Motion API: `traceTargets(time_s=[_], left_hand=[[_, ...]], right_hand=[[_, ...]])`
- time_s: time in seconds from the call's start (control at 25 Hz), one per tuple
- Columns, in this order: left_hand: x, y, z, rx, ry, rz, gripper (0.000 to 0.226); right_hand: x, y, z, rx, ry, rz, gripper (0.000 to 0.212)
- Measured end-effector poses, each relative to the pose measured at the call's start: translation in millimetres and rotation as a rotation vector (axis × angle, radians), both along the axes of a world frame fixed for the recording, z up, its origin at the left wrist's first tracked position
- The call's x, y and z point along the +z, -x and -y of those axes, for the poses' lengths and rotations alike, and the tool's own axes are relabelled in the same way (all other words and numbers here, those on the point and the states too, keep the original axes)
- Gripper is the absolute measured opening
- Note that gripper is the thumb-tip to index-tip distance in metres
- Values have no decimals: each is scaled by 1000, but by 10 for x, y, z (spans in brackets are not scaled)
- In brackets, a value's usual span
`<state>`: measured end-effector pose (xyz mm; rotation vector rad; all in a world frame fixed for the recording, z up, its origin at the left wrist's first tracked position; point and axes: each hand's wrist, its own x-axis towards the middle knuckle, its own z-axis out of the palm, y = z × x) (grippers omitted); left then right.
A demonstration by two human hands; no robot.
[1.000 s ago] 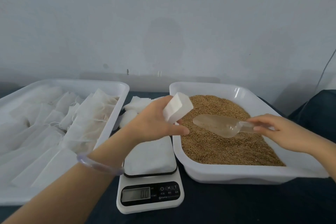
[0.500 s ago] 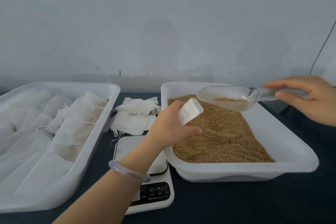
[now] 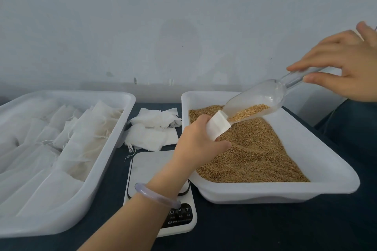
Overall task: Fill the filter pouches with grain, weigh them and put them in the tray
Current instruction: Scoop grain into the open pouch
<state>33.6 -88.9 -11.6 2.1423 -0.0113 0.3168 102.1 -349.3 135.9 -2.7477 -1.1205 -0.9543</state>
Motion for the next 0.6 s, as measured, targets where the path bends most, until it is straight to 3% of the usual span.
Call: traceTargets(time_s=[0.6], left_hand=[[-49,-14,-18,35,102,37,31]], right_hand=[[160,41,-147,29,126,181,37]])
